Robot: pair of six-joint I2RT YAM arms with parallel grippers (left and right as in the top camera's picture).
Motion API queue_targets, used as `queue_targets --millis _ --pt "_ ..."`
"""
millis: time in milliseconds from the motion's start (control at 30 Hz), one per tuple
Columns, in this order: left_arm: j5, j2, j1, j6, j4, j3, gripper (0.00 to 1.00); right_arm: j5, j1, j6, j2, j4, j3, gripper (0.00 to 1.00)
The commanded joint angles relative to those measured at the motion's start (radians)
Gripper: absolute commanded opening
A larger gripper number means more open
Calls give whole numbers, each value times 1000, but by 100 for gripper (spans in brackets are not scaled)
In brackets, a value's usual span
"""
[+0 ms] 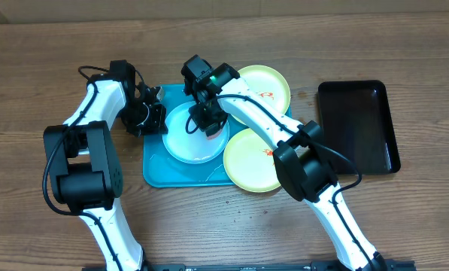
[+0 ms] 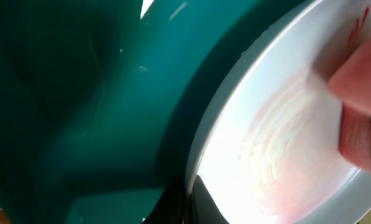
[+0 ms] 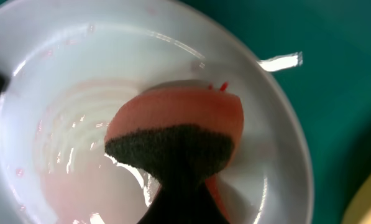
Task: Clean dirty plates on tray and stack at the side
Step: 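Scrub the white plate with the sponge while left gripper holds rim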
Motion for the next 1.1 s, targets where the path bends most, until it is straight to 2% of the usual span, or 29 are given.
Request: queue_targets --millis 0,333,567,800,967,1067 --pt "12 16 -2 4 7 -1 4 47 2 -90 23 42 35 4" --pt "12 16 -2 4 14 -1 4 24 58 -120 61 90 34 4" --pt "12 16 -2 4 16 -1 4 -126 108 -142 60 27 38 4" --pt "14 16 -2 4 24 -1 4 -257 69 -128 26 -41 38 4" --pt "15 16 -2 3 24 -1 4 -265 4 16 -17 -13 38 4" --pt "14 16 -2 3 24 -1 4 -223 -33 215 -23 31 37 4"
